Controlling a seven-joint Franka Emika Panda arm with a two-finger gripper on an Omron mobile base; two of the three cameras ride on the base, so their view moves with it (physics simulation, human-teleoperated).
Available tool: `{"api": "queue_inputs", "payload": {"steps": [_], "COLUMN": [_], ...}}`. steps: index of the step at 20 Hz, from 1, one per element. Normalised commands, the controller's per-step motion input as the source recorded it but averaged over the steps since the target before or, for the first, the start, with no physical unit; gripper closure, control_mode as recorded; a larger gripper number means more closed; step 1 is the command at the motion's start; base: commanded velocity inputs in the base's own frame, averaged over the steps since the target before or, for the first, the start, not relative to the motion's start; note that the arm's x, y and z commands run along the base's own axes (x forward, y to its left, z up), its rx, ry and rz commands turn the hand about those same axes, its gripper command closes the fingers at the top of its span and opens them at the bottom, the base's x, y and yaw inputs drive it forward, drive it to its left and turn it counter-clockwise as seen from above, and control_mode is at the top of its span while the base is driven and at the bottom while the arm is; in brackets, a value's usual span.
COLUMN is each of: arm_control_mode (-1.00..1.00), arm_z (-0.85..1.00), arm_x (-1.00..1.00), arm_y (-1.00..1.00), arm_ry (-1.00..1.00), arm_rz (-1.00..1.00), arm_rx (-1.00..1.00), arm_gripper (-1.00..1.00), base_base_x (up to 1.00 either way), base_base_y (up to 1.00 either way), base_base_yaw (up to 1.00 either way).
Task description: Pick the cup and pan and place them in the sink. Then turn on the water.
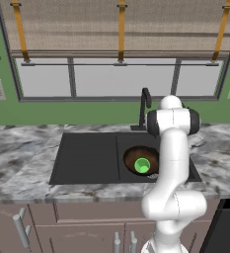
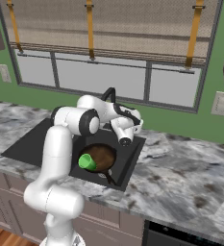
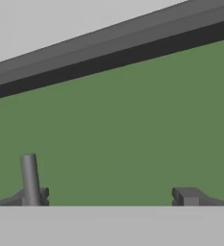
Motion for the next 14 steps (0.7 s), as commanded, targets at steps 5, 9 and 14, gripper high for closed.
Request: {"api": "queue_inputs", "payload": {"steps": [5,9,14], "arm_control_mode": [-1.00,-1.00,-1.00], "arm_z": [0.00,-0.03,-0.05], "arm_x": [0.00,0.00,0.00], "arm_y": [-0.71,-0.77,-0.86], "arm_ry": [0.00,0.00,0.00], "arm_rz": [0.00,0.00,0.00], "arm_rx": [0.05,0.06,0.07], "arm_gripper": [-1.00,-1.00,-1.00], "base_base_x": [0.00,0.00,0.00], "base_base_y": [0.00,0.00,0.00], "base_base_yaw": [0.00,0.00,0.00]}}
